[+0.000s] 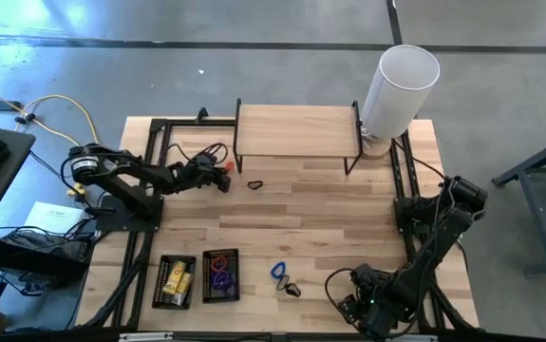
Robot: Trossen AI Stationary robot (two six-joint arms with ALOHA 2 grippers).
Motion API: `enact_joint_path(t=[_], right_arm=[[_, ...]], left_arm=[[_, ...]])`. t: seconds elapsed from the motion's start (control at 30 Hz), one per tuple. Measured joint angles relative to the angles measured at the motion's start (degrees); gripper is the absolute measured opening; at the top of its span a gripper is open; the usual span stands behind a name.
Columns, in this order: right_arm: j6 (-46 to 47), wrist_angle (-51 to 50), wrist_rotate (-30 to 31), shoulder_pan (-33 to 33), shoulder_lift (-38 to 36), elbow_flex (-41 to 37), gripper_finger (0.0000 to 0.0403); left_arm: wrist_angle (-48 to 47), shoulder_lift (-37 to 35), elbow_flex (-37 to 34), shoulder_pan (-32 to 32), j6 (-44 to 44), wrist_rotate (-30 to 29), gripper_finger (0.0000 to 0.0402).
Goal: Pick & Place Office Desk Supplies
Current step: Put the orange spring key chain into the middle black basket
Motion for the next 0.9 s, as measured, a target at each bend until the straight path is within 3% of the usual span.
enact_joint_path(t=[0.2, 0.33, 0.5, 0.67, 0.77, 0.9], right_arm=[[-2.51, -1.88, 0.02, 0.0, 0.02, 0.0, 0.027], [-5.11, -4.5, -0.01, -0.36, 0.01, 0.0, 0.027], [-10.22, -7.8, 0.21, -1.76, 0.0, 0.0, 0.027], [-17.88, -9.69, 0.27, -3.95, 0.01, 0.0, 0.027], [-22.0, -10.01, 0.29, -4.99, 0.0, 0.0, 0.027], [-26.4, -10.05, 1.88, -5.96, 0.01, 0.0, 0.027]], left_arm=[[-13.05, -14.02, 0.21, -2.5, -2.69, 5.05, 0.0025], [-32.83, -27.19, 3.09, -3.35, -2.71, 2.5, 0.0025], [-56.65, -38.62, 12.2, -7.32, -4.51, 0.3, 0.0025], [-73.1, -41.66, 24.76, -16.42, -11.61, -2.49, 0.0025], [-78.19, -40.81, 31.36, -24.36, -17.66, -2.07, 0.0025], [-78.6, -39.36, 36.23, -33.85, -27.22, 7.97, 0.0025]])
